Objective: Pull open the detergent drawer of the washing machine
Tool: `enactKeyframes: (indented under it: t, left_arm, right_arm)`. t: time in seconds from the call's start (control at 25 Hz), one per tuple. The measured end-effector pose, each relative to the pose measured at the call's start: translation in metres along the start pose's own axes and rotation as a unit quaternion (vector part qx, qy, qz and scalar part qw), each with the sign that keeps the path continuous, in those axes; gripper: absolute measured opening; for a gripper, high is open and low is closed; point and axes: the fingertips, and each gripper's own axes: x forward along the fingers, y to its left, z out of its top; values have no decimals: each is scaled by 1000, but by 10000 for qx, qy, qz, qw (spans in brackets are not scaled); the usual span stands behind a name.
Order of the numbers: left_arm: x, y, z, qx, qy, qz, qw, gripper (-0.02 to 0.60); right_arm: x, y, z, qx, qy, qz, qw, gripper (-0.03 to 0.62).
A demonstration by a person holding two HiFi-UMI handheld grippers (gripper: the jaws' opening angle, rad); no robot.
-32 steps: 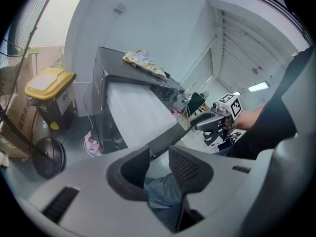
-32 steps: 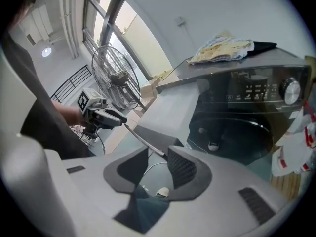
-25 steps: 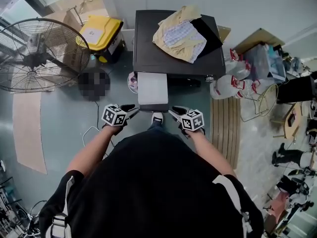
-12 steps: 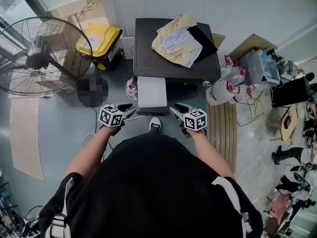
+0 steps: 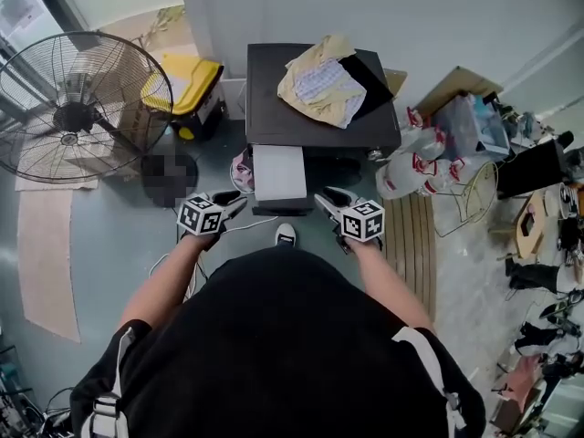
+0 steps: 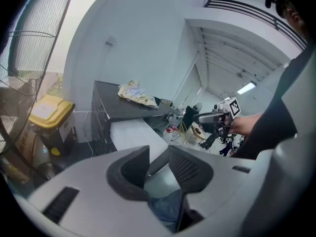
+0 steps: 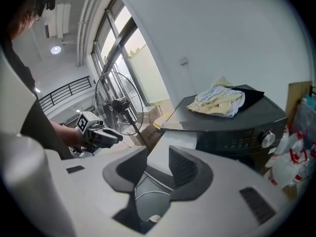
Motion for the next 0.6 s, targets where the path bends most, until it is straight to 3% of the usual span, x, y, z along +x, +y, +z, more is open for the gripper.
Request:
enactKeyframes:
  t: [0.4,0.6]
  left_arm:
    - [-19,-9,7,182,-129,15,9997,124]
    - [-28,-15,6,326,-100,13,9994,124]
  right_arm:
    - [-18,12,12,6,-297,-158,9994,137]
    - [-31,8,26,-14,-583,-515,9970,137]
